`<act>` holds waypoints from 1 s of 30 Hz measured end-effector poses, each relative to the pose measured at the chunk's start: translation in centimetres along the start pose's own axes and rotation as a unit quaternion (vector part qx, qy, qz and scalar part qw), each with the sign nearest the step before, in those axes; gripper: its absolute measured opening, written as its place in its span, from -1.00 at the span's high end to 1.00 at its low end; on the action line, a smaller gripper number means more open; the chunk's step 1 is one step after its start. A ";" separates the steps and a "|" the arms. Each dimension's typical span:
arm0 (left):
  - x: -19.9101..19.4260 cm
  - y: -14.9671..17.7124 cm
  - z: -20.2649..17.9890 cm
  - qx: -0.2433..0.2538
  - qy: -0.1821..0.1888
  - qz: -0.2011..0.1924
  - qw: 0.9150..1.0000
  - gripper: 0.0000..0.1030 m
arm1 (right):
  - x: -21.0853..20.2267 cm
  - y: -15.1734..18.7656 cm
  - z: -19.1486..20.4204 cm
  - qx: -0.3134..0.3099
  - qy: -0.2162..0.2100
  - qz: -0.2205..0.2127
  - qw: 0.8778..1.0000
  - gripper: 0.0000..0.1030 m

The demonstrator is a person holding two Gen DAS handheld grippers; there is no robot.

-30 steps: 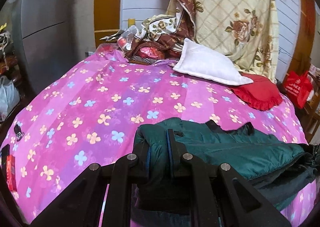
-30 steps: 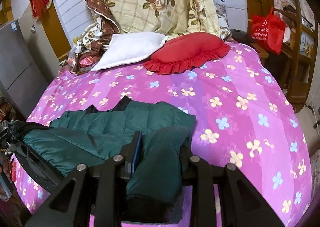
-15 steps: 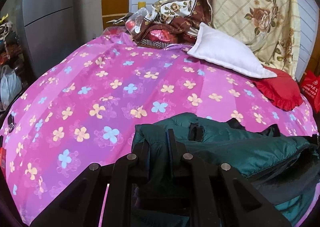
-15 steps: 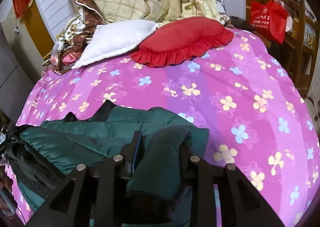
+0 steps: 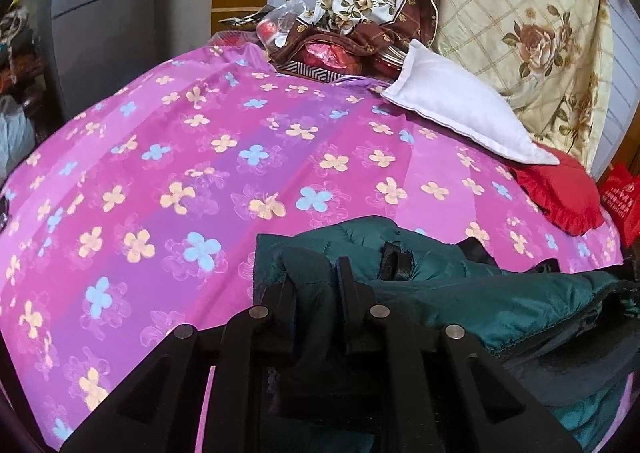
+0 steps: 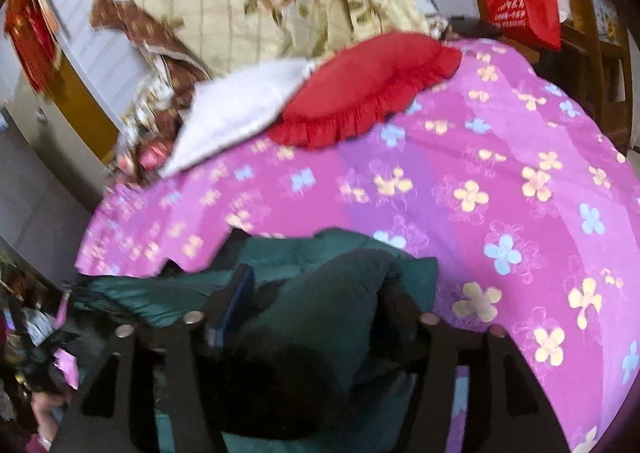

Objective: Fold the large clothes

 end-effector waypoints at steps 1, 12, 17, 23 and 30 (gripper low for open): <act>-0.1 0.0 0.0 -0.003 0.007 0.000 1.000 0.95 | -0.9 -0.1 0.1 -0.004 0.007 -0.012 1.000 -0.39; -5.8 -2.5 2.1 -0.072 0.081 -0.056 0.993 0.09 | -3.8 2.2 5.6 -0.114 -0.001 -0.028 0.993 -0.50; -6.1 -1.7 0.6 -0.036 0.069 -0.054 0.995 0.09 | -1.7 3.5 9.5 -0.170 0.016 -0.026 0.985 -0.50; -6.2 -1.4 0.2 -0.036 0.073 -0.059 0.995 0.09 | -4.8 2.0 10.1 -0.148 0.042 -0.111 0.982 -0.57; -3.5 -0.4 -1.9 0.007 0.044 -0.031 0.999 0.09 | -1.7 4.6 14.9 -0.224 -0.008 -0.044 0.974 -0.61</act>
Point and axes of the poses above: each gripper's, at about its wrist camera, not at the fingertips, and x roughly the way its jaws point, z to its left, y to its underside, the point moved 9 cm from there along x, roughly the way its jaws point, and after that the axes turned 7 degrees about y, right-handed, at the moved point
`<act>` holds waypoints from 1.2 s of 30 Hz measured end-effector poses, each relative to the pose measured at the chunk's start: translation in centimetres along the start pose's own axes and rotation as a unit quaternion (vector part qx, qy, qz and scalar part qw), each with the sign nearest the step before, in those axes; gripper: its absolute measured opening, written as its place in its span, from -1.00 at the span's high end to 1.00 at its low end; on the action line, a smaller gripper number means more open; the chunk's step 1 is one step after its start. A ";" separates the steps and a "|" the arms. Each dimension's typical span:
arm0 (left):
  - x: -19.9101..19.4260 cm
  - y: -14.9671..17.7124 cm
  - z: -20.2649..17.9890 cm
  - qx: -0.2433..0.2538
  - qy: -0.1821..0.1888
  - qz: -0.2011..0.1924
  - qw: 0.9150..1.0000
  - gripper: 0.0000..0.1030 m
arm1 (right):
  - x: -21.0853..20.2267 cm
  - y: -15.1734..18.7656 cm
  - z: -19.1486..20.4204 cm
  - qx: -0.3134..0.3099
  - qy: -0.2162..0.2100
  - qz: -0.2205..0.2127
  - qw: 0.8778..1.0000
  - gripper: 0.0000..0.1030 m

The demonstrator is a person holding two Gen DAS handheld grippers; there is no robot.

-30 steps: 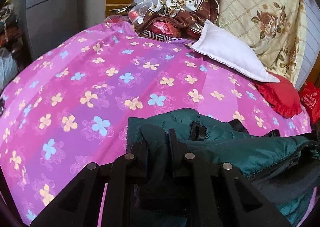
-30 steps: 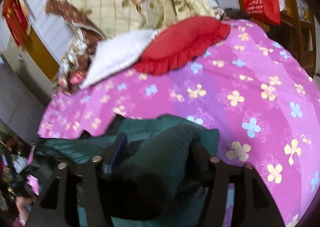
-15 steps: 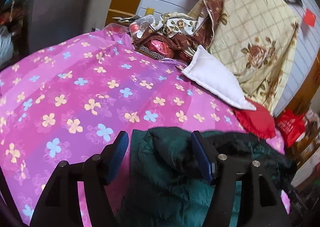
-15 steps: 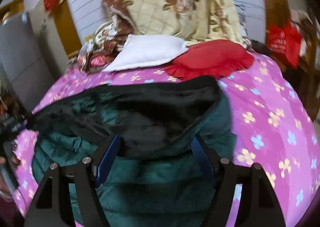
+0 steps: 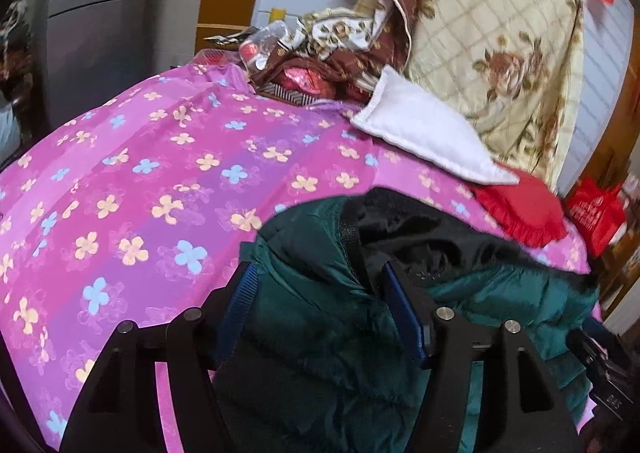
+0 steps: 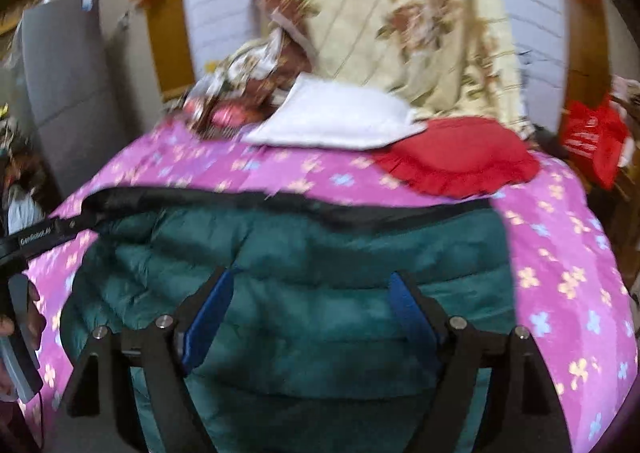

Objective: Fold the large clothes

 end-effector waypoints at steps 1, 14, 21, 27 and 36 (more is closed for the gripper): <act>0.3 0.0 0.0 0.002 -0.004 0.001 1.000 0.09 | 1.0 0.1 0.7 -0.006 -0.001 0.009 1.000 -0.61; -0.8 -1.2 -0.2 0.018 0.014 -0.013 1.000 0.09 | 11.4 2.6 3.4 -0.032 0.002 0.108 0.994 -0.70; 2.6 -0.5 -0.1 0.032 -0.028 0.025 0.999 0.09 | 8.5 1.1 2.3 -0.017 -0.010 0.096 0.995 -0.70; 5.1 -0.1 0.8 0.037 -0.062 0.041 0.997 0.09 | 6.8 -0.1 -3.4 -0.006 0.034 0.083 0.996 -0.70; 7.9 0.6 1.4 0.045 -0.075 0.074 0.993 -0.04 | 10.7 2.6 -9.9 0.088 0.047 0.128 0.987 -0.76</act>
Point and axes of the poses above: each gripper's, at about its wrist camera, not at the fingertips, and x roughly the way its jaws point, z to its left, y to its underside, the point moved 9 cm from there along x, roughly the way its jaws point, and after that the axes turned 7 degrees about y, right-handed, at the moved point
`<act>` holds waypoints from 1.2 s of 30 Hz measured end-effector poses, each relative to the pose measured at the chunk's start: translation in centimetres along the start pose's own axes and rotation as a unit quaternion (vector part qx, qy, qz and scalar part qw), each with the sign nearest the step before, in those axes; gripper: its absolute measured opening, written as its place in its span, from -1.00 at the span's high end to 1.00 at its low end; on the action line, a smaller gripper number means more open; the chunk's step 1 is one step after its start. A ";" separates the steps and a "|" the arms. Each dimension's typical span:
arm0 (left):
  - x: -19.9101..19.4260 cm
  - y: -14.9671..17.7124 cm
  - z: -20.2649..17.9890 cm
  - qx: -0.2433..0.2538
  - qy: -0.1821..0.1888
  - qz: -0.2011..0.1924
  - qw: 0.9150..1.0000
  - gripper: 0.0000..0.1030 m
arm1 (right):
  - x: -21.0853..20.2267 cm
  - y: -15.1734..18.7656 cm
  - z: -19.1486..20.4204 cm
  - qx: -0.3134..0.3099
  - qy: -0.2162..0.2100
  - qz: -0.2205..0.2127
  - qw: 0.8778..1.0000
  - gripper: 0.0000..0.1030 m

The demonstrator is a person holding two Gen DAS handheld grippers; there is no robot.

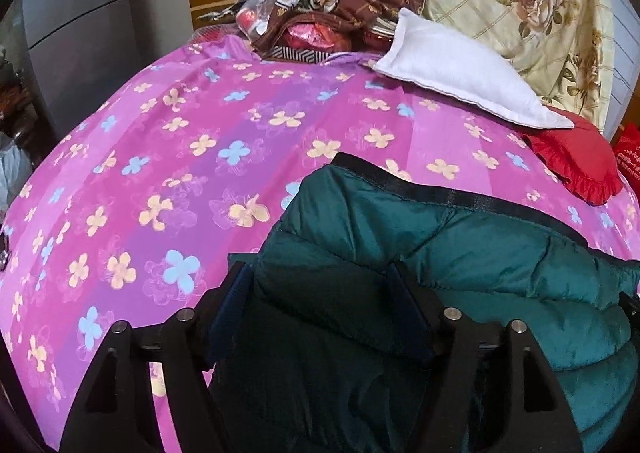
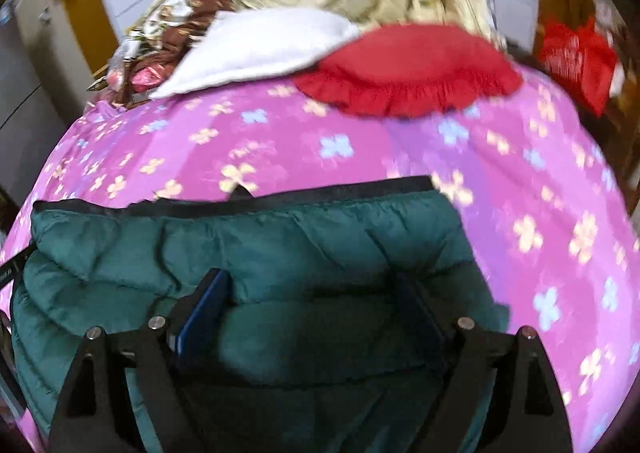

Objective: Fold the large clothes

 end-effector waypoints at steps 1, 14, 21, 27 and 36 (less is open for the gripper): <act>0.2 0.1 0.1 -0.004 0.002 0.002 1.000 -0.06 | 0.4 0.1 -0.1 0.004 -0.001 -0.002 1.000 -0.77; 0.8 0.4 0.5 -0.020 0.006 -0.006 1.000 -0.16 | -5.1 1.6 -0.6 0.023 -0.035 -0.032 0.999 -0.81; 0.9 0.6 0.7 -0.031 0.010 -0.011 0.999 -0.21 | -4.2 5.2 -2.6 0.034 -0.030 -0.025 0.999 -0.81; 0.6 0.7 0.8 -0.032 0.012 -0.018 0.999 -0.22 | -3.2 5.5 -2.4 0.037 -0.035 -0.013 0.999 -0.85; -2.2 1.2 0.7 -0.035 0.036 -0.024 0.998 -0.21 | -8.7 6.0 -2.4 0.031 -0.037 -0.039 0.998 -0.84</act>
Point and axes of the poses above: each gripper's, at about its wrist camera, not at the fingertips, and x roughly the way its jaws point, z to its left, y to its underside, the point moved 9 cm from there along x, roughly the way its jaws point, and after that the axes turned 7 degrees about y, right-handed, at the moved point
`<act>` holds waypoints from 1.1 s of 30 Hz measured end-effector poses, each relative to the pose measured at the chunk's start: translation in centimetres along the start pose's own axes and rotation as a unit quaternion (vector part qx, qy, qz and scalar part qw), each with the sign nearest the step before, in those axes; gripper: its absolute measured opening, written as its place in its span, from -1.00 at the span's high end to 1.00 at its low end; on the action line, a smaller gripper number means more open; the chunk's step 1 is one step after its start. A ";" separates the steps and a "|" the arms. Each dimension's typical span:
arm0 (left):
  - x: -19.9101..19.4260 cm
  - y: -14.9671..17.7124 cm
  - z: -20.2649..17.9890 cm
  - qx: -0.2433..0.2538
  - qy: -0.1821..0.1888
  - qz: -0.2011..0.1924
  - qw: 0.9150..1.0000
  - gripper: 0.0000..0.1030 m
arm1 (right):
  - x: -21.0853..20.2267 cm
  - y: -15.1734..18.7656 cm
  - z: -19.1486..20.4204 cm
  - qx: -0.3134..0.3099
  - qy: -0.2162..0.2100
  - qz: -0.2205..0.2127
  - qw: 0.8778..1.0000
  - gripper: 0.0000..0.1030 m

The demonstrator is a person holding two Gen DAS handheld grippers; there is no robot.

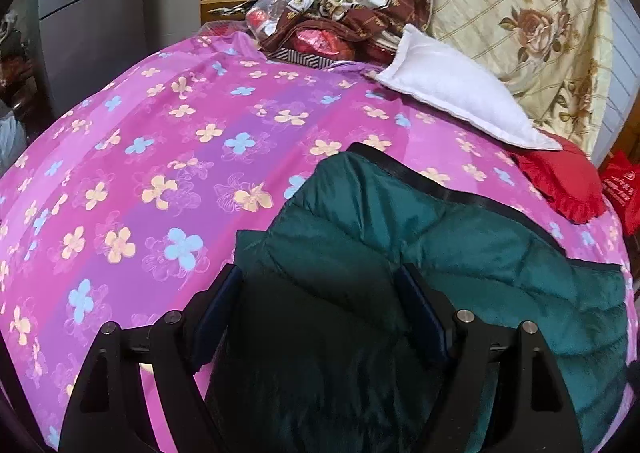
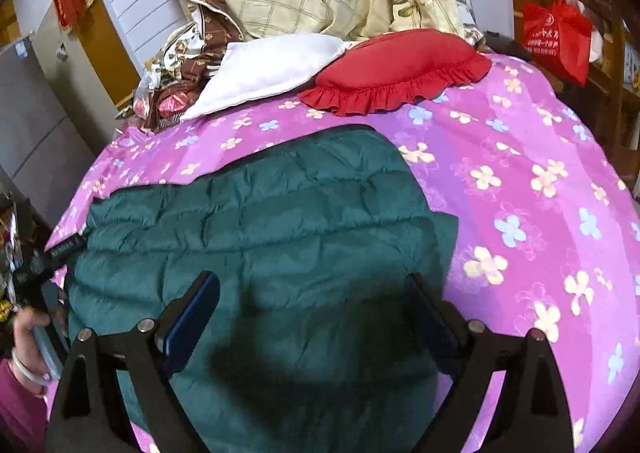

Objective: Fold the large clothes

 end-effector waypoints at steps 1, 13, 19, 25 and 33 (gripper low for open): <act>-0.6 0.1 -0.1 0.003 0.004 -0.002 1.000 -0.21 | 0.0 0.4 0.0 -0.006 0.008 0.004 1.000 -0.84; -5.3 2.9 -1.7 0.021 0.040 -0.013 0.999 -0.21 | 3.1 3.6 -0.6 -0.019 0.034 0.035 0.999 -0.99; -6.8 3.4 -2.4 0.035 0.041 -0.021 0.998 -0.21 | 3.2 3.6 -0.7 -0.010 0.031 0.048 0.998 -0.99; -7.7 3.6 -2.4 0.046 0.036 -0.023 0.998 -0.21 | 2.0 3.4 -0.6 -0.008 0.042 0.072 0.996 -0.99; -7.9 3.9 -2.0 0.041 0.032 -0.020 0.998 -0.21 | -0.9 3.4 -0.5 -0.004 0.023 0.047 0.999 -0.99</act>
Point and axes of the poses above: each gripper's, at about its wrist camera, not at the fingertips, and x roughly the way its jaws point, z to its left, y to its underside, the point moved 9 cm from there along x, roughly the way its jaws point, and after that the axes turned 7 degrees about y, right-handed, at the moved point
